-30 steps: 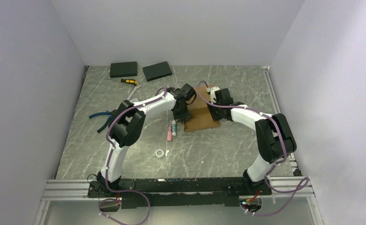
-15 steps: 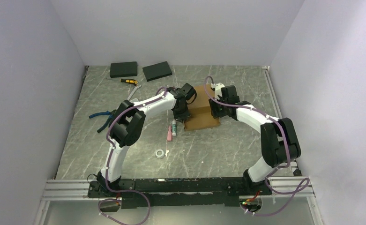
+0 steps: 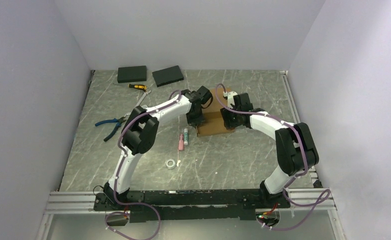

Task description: Fold the paper box

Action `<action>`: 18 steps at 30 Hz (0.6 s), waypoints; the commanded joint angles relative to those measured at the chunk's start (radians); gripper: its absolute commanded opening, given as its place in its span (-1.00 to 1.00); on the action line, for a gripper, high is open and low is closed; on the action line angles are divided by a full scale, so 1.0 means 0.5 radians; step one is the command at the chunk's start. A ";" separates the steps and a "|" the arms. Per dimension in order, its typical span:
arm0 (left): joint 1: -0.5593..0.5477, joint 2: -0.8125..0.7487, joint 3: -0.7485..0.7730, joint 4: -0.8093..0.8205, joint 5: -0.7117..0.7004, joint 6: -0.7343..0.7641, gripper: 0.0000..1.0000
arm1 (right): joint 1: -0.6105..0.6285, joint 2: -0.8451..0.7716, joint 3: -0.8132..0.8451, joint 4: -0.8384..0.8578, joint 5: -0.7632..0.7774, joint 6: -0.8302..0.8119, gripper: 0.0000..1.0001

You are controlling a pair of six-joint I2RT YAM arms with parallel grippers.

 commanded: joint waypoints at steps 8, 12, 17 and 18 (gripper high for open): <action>0.006 0.080 0.269 -0.190 -0.166 0.201 -0.36 | -0.141 -0.373 0.003 -0.029 -0.299 -0.065 0.49; 0.017 0.049 0.282 -0.202 -0.165 0.251 -0.23 | -0.219 -0.464 0.015 -0.097 -0.439 -0.165 0.60; 0.021 -0.086 0.141 -0.027 -0.092 0.377 0.18 | -0.303 -0.659 -0.021 -0.160 -0.681 -0.340 0.75; 0.021 -0.112 0.110 0.020 -0.071 0.393 0.21 | -0.321 -0.680 -0.030 -0.165 -0.724 -0.348 0.74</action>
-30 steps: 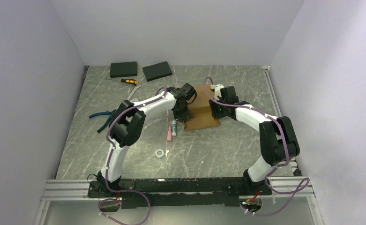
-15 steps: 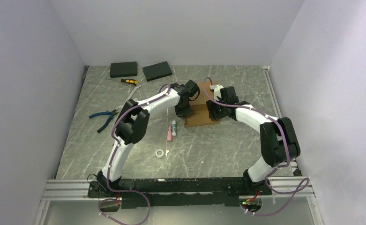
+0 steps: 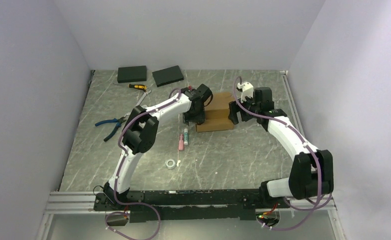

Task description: Fold the paper box

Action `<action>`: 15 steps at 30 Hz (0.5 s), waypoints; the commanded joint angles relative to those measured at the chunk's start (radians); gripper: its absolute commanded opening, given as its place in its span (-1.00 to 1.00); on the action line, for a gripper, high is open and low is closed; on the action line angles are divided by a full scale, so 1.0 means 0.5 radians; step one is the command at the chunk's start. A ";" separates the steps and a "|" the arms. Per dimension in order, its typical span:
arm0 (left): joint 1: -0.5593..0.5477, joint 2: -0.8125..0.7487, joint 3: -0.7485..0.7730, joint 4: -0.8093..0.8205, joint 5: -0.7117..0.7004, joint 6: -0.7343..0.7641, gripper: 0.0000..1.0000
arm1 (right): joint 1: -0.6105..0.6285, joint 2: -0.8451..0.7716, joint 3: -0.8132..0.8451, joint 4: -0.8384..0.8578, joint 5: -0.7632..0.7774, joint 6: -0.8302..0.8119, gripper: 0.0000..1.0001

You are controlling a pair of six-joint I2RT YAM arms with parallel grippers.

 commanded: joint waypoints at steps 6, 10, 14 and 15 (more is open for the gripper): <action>0.011 -0.221 -0.054 0.101 0.035 0.156 0.27 | -0.119 -0.186 -0.015 -0.065 -0.410 -0.154 0.75; 0.011 -0.414 -0.197 0.317 0.071 0.222 0.41 | -0.120 -0.222 -0.011 -0.112 -0.538 -0.231 0.75; 0.013 -0.632 -0.398 0.546 0.145 0.318 0.52 | -0.130 -0.312 -0.017 -0.172 -0.625 -0.341 0.76; 0.011 -0.698 -0.460 0.607 0.184 0.358 0.52 | -0.136 -0.343 -0.021 -0.181 -0.639 -0.363 0.76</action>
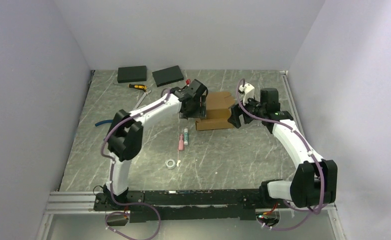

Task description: Fold the paper box

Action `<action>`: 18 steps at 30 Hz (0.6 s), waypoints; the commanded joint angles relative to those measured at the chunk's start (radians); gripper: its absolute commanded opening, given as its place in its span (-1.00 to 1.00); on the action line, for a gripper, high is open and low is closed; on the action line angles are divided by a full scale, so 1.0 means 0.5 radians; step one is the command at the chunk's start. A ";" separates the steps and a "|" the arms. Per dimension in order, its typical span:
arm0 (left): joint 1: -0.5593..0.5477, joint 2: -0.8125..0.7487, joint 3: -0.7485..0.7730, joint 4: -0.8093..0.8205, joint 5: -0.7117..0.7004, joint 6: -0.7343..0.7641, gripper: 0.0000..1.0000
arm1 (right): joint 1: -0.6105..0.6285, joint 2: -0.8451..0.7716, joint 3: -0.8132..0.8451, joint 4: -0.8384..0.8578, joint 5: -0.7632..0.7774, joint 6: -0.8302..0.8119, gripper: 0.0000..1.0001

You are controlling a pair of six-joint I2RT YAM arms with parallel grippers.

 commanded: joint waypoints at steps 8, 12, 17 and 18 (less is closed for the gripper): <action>0.008 -1.055 -0.844 0.814 0.178 0.270 0.72 | -0.255 -0.437 -0.087 -0.090 -0.592 -0.325 0.77; 0.031 -1.444 -1.218 0.932 0.159 0.274 0.97 | -0.385 -0.567 -0.135 -0.070 -0.841 -0.357 0.77; 0.098 -1.858 -1.563 0.871 0.204 0.239 0.99 | -0.490 -0.576 -0.187 -0.225 -1.240 -0.674 0.91; 0.107 -1.933 -1.607 0.825 0.206 0.224 0.99 | -0.503 -0.571 -0.193 -0.282 -1.301 -0.768 0.92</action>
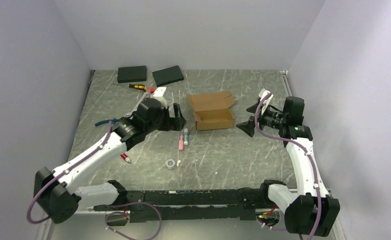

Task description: Fold the paper box

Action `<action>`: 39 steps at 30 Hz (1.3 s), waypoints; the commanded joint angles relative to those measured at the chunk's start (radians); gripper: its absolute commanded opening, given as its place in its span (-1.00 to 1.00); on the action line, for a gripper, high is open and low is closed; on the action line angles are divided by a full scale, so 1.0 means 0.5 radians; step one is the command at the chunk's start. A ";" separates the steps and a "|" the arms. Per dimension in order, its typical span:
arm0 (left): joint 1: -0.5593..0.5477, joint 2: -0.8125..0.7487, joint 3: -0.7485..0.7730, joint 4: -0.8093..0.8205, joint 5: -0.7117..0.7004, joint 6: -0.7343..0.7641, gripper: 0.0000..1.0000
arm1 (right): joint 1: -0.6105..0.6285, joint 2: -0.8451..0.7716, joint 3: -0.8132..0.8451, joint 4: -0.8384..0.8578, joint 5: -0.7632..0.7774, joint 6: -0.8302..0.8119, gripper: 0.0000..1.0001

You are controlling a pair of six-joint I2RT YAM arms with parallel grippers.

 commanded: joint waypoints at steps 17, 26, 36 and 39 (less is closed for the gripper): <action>0.054 -0.853 -0.719 -0.233 -0.219 -0.167 0.99 | -0.171 0.056 -0.055 -0.400 -0.397 -0.631 0.99; 0.055 -0.627 -0.779 -0.096 -0.114 -0.129 0.99 | -0.241 0.077 -0.103 -0.386 -0.326 -0.672 0.99; 0.055 -0.610 -0.837 -0.155 -0.086 -0.308 0.99 | -0.236 0.056 -0.092 -0.407 -0.336 -0.670 0.99; 0.054 -0.625 -0.862 -0.144 -0.104 -0.362 0.99 | -0.235 0.062 -0.082 -0.426 -0.321 -0.668 0.99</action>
